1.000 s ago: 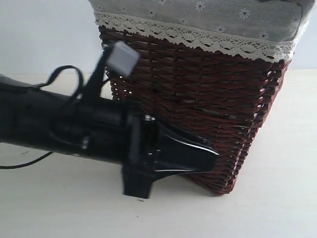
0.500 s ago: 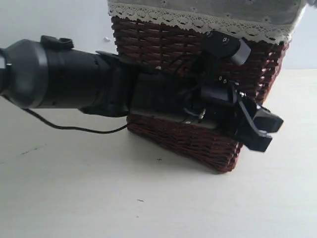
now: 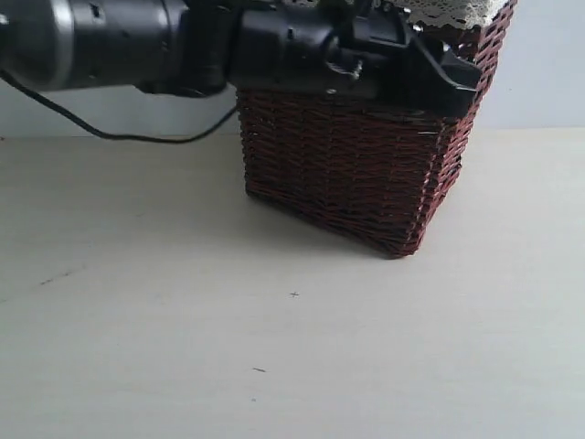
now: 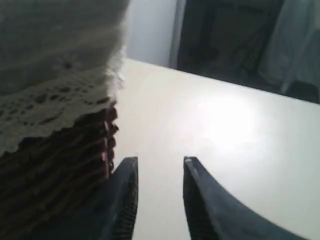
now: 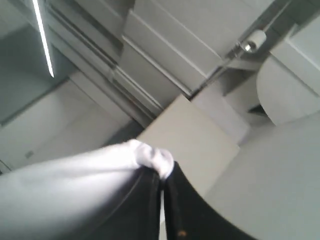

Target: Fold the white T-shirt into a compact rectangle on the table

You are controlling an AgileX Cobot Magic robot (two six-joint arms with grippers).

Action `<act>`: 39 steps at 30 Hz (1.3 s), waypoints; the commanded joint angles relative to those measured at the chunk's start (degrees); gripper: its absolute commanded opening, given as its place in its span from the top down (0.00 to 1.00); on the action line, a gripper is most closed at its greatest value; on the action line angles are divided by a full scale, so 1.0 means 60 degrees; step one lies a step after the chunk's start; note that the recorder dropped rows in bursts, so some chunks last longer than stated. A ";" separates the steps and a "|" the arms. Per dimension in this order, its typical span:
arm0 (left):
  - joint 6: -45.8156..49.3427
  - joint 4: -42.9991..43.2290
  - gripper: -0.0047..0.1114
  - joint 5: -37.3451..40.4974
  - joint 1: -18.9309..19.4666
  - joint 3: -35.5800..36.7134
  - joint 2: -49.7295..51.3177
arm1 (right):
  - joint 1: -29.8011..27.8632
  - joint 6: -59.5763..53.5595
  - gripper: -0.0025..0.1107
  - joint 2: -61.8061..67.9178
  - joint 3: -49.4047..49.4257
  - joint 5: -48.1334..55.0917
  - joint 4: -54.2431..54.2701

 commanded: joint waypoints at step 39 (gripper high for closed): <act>-0.5937 0.7256 0.55 0.7194 0.3463 0.1242 -0.4579 | -0.2493 0.0032 0.98 0.1544 0.7703 -0.2980 -0.2552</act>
